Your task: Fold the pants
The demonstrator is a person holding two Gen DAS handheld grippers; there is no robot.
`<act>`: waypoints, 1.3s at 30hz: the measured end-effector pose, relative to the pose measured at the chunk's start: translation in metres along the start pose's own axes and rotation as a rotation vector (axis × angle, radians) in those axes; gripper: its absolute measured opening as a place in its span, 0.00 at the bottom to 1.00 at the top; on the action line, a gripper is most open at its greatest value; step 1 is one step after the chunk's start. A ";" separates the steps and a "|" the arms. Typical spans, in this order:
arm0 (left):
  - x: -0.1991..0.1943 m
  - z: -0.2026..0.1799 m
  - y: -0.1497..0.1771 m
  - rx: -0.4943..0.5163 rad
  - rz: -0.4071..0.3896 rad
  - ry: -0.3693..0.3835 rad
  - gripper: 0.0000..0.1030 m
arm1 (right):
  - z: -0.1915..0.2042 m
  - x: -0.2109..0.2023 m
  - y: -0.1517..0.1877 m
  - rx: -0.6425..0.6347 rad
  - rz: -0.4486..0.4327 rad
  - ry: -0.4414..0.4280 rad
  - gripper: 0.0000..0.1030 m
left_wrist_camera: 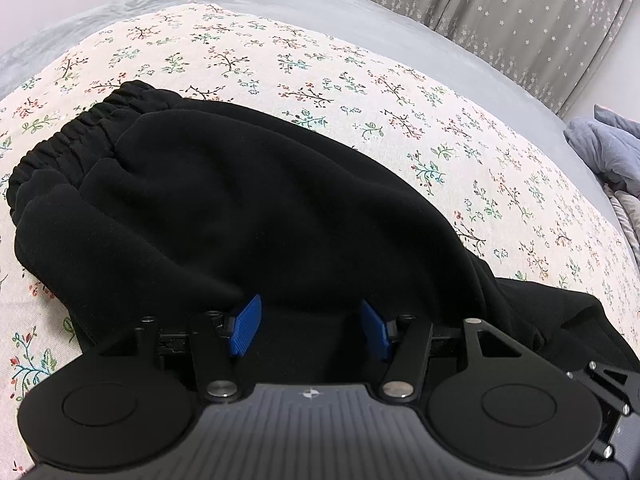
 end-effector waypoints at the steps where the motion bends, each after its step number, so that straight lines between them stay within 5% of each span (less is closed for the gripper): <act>1: 0.000 0.000 0.000 0.000 0.000 0.000 0.62 | -0.001 0.001 -0.002 0.012 0.003 -0.008 0.10; 6: 0.000 0.001 0.000 0.000 0.000 0.002 0.62 | -0.017 0.007 -0.013 0.124 0.014 -0.072 0.19; 8: 0.000 0.000 0.000 0.002 0.001 0.002 0.62 | -0.027 -0.002 -0.018 0.229 0.004 -0.124 0.34; 10: 0.000 0.000 0.000 0.005 0.000 0.001 0.62 | -0.038 -0.001 -0.021 0.337 0.007 -0.203 0.70; 21: 0.002 -0.001 0.001 0.021 0.001 -0.006 0.62 | -0.067 0.032 -0.038 0.594 0.018 -0.287 0.72; 23: 0.002 -0.001 0.001 0.031 0.001 -0.011 0.62 | -0.075 0.044 -0.038 0.683 0.049 -0.303 0.61; 25: 0.002 -0.001 0.001 0.037 0.001 -0.016 0.62 | -0.085 0.055 -0.036 0.770 0.092 -0.288 0.26; 28: 0.002 0.000 0.000 0.037 0.005 -0.012 0.62 | -0.100 0.066 -0.031 0.876 0.119 -0.282 0.15; 37: 0.002 0.000 0.001 0.060 0.008 -0.025 0.62 | -0.113 0.059 -0.064 0.746 0.026 -0.205 0.09; 39: 0.001 0.001 0.001 0.063 0.006 -0.041 0.60 | -0.114 0.071 -0.056 0.741 0.068 -0.194 0.08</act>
Point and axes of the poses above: each gripper's, at about its wrist camera, not at the fingertips, and x roughly the way its jaws point, z to its left, y to its underside, the point moved 7 cm from there along x, roughly the way its jaws point, and after that the axes turned 11 degrees about y, right-handed, at the moved point
